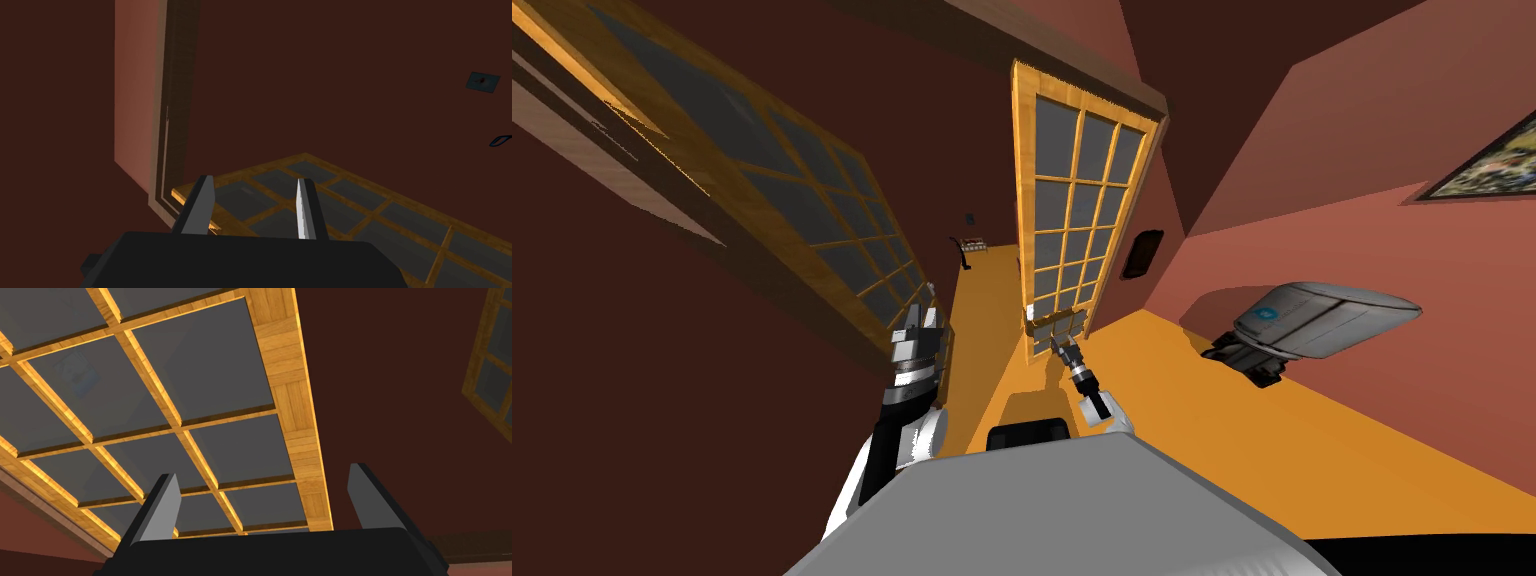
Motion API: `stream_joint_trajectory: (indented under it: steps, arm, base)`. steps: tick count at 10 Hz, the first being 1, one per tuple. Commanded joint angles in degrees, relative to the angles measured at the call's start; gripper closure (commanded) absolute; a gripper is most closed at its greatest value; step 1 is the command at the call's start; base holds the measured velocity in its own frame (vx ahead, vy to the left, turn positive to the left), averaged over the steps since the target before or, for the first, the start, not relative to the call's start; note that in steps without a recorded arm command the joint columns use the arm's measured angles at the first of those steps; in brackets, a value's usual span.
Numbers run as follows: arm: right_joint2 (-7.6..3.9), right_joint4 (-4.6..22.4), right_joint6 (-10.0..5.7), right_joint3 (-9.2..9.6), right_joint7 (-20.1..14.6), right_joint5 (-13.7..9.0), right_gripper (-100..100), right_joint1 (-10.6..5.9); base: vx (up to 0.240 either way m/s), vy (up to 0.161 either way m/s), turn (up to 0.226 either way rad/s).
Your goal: Push the door open
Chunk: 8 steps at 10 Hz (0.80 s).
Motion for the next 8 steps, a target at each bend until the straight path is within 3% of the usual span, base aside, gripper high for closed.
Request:
stream_joint_trajectory:
  steps: [1,8]
  arm:
    - [0.50,2.1,-0.26,-0.01,2.0,0.5,-100,-0.77]
    - [2.33,11.1,-1.53,-0.17,9.8,2.5,-100,-4.06]
  base:
    - [0.079,-0.021,0.014]
    - [0.100,-0.020,0.017]
